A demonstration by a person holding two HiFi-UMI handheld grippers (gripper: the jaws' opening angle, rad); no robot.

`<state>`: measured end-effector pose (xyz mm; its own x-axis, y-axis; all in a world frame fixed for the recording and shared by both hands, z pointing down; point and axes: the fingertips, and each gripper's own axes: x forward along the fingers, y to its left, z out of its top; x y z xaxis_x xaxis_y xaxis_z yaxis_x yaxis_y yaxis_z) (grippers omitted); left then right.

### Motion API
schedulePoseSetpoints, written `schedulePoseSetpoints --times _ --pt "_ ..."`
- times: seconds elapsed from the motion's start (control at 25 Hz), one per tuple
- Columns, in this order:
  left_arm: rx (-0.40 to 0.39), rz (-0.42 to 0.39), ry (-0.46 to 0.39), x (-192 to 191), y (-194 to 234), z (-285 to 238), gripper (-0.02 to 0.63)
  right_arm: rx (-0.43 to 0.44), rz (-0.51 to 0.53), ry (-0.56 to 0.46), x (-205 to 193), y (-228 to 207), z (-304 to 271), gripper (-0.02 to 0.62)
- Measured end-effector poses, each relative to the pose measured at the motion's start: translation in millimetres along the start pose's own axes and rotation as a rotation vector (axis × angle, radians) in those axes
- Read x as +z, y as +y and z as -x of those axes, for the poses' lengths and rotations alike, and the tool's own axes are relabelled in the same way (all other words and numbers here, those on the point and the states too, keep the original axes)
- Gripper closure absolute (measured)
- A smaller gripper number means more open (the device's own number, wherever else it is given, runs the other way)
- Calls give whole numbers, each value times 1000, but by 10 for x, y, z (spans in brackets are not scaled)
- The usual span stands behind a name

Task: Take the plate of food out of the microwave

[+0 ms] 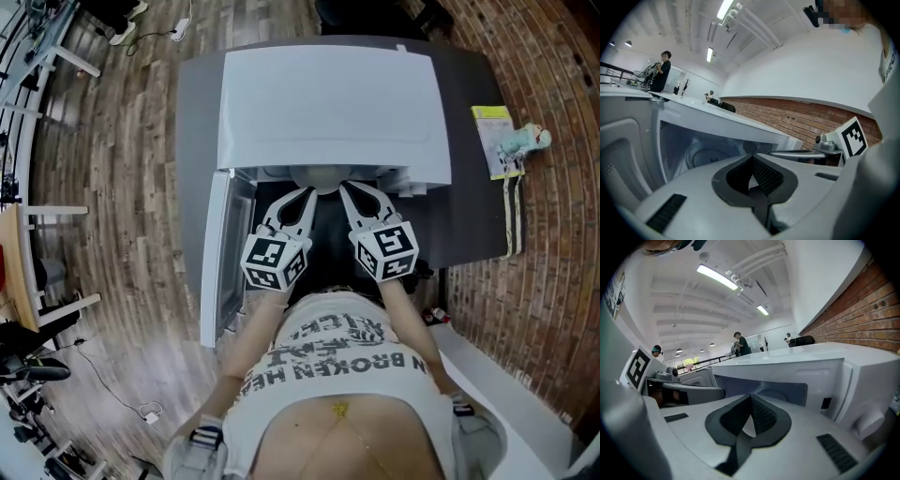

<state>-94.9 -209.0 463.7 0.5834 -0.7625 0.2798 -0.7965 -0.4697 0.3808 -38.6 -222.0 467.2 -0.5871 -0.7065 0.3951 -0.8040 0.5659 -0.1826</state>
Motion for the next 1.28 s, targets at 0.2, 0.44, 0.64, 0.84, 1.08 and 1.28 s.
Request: schedulePoseSetpoints --times 0.2,0.44,0.64,0.84,1.08,1.28 --pt "13 13 22 -73 67 -71 600 6 -5 28 -83 -57 -59 588" --pt "26 30 54 -195 151 -145 600 -6 0 58 -179 -128 -151 588" --pt "40 73 86 -328 264 -190 600 -14 -19 81 -290 -179 -247 588" --pt "61 104 122 -490 378 -241 600 -23 -44 116 -467 -275 -333 588" --pt "89 160 162 -689 524 -296 600 -38 -54 164 -658 -378 -424 588" --pt "109 167 190 -799 618 -331 600 -42 -68 193 -775 -437 -493 588"
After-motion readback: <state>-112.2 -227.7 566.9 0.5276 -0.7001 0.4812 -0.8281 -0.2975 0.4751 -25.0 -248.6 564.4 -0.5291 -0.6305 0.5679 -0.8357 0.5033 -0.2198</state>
